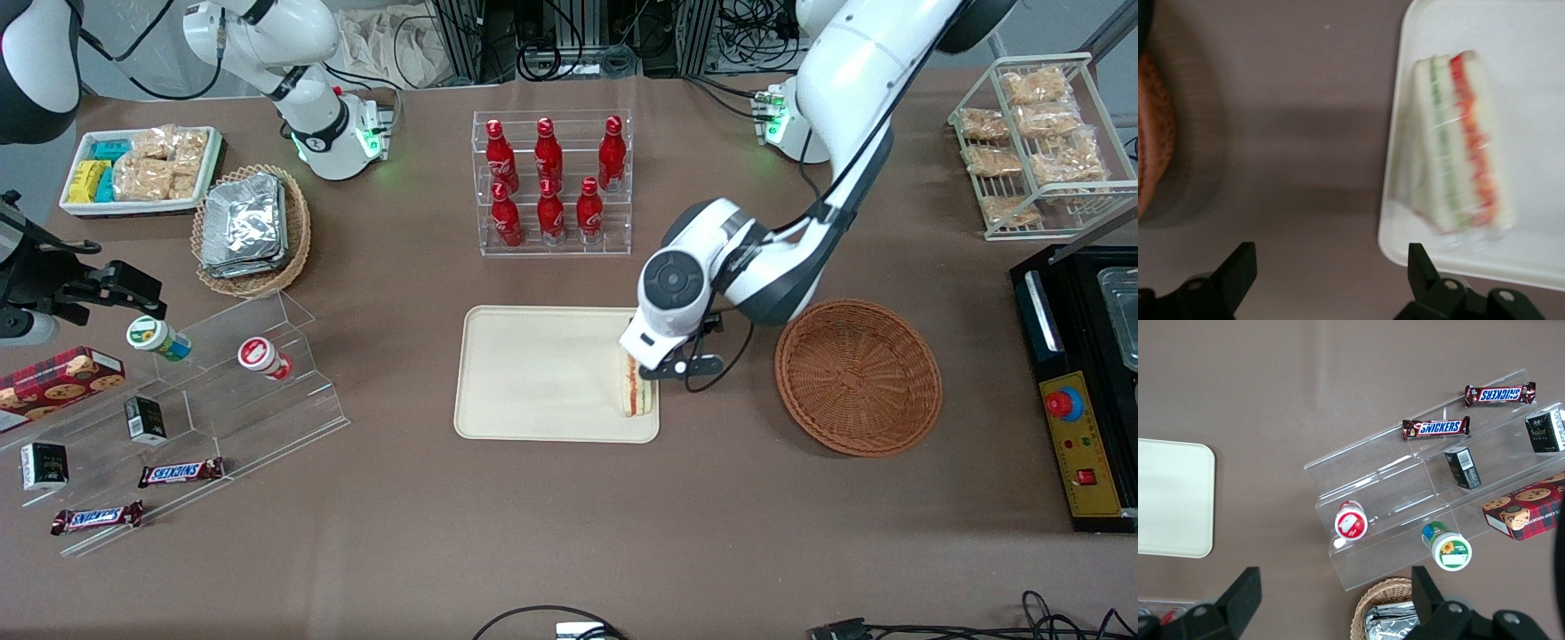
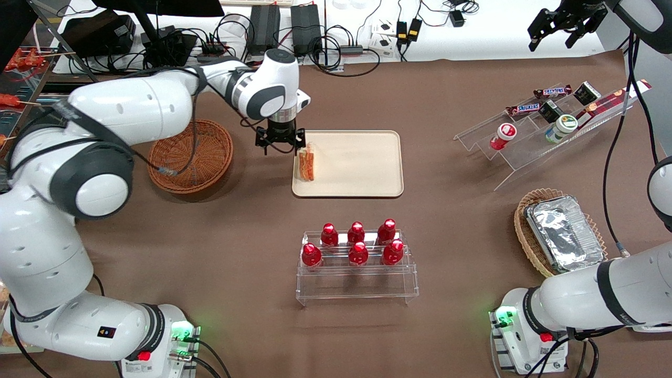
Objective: Place sandwich from basket to tray
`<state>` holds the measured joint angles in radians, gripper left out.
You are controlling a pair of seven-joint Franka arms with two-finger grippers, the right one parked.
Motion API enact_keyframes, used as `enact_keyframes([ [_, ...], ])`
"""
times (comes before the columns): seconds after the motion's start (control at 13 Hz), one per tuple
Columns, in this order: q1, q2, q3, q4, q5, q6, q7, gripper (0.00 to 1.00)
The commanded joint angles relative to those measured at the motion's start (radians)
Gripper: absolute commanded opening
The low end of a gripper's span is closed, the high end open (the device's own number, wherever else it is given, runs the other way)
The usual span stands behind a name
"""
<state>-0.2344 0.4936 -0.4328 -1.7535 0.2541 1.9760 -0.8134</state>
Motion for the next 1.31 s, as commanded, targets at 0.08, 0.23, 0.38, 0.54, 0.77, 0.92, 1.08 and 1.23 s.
enact_keyframes([
  [0.08,0.047,-0.206,0.002,-0.189,-0.010,0.028,0.061,1.00],
  [0.23,0.099,-0.237,0.000,-0.170,-0.036,-0.026,0.098,1.00],
  [0.38,0.141,-0.263,0.002,-0.121,-0.053,-0.083,0.123,1.00],
  [0.54,0.199,-0.276,0.002,-0.048,-0.056,-0.123,0.140,1.00],
  [0.77,0.280,-0.277,0.000,0.043,-0.085,-0.163,0.152,1.00],
  [0.92,0.316,-0.280,0.003,0.104,-0.134,-0.212,0.207,1.00],
  [1.08,0.377,-0.317,0.008,0.105,-0.150,-0.259,0.319,1.00],
  [1.23,0.350,-0.354,0.110,0.103,-0.196,-0.293,0.432,1.00],
])
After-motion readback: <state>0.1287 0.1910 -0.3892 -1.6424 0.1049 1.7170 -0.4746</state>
